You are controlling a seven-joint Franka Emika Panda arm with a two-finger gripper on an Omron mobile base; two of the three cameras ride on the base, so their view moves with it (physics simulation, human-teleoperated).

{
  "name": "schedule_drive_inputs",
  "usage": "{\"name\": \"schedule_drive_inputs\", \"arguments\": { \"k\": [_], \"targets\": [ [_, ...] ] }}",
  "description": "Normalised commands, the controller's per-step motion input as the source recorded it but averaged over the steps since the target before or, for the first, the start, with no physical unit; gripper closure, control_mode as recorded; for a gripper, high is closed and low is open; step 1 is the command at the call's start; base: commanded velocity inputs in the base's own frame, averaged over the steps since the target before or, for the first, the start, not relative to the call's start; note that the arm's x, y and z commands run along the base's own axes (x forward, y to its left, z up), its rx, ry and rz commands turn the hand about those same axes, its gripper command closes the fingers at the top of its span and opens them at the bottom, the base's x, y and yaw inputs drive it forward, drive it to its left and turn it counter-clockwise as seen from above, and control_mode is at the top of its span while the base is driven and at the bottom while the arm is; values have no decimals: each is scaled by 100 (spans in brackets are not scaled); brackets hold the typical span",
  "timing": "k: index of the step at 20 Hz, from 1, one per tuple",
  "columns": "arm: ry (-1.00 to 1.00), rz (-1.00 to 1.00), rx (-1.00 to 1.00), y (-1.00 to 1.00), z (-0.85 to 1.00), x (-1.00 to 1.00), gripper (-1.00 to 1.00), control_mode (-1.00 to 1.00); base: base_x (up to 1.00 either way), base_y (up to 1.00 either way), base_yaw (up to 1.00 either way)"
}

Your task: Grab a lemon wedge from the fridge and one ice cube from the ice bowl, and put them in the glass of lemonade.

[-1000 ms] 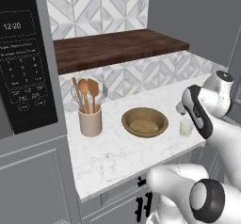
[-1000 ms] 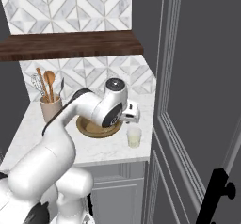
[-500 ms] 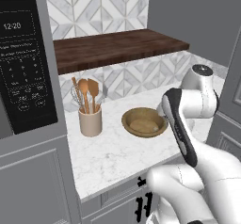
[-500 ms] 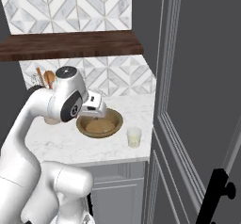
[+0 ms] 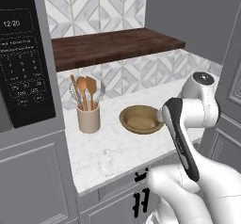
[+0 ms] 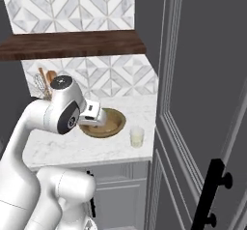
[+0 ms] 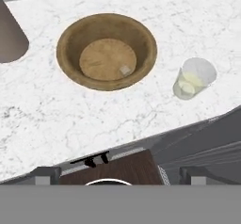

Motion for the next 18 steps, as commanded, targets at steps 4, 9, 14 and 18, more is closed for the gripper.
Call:
{"name": "schedule_drive_inputs", "arguments": {
  "k": [4,9,14,18],
  "targets": [
    [0,0,0,0,0,0,-100,100,-100,7,-9],
    [0,0,0,0,0,0,-100,100,-100,12,-22],
    [0,0,0,0,0,0,-100,100,-87,38,-46],
    [0,0,0,0,0,0,-100,100,-42,38,-79]
  ]
}}
